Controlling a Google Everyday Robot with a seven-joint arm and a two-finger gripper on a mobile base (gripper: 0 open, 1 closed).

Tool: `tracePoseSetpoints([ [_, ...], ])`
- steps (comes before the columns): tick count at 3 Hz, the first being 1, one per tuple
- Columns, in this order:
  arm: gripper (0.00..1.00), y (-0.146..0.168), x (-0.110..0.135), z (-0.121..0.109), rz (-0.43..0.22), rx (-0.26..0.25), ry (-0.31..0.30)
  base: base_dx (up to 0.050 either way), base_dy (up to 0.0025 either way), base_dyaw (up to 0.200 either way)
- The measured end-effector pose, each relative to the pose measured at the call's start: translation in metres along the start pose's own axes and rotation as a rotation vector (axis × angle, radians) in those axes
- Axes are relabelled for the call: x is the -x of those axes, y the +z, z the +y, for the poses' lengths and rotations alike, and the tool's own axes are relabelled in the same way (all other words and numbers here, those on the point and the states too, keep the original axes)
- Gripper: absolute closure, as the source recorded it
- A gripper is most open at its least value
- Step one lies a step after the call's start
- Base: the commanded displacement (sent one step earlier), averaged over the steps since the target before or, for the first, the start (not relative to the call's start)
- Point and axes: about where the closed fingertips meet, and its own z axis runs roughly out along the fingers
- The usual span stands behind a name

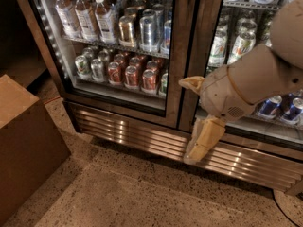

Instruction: Open left fridge door

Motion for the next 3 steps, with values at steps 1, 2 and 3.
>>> tracePoseSetpoints([
  [1, 0.00, 0.0014, -0.0128, -0.0019, -0.224, 0.054, 0.003, 0.000, 0.00000, 0.000],
  [2, 0.00, 0.0020, -0.0161, -0.0011, -0.433, 0.103, -0.009, 0.000, 0.00000, 0.000],
  [3, 0.00, 0.0060, -0.0165, -0.0016, -0.463, 0.114, -0.004, 0.000, 0.00000, 0.000],
])
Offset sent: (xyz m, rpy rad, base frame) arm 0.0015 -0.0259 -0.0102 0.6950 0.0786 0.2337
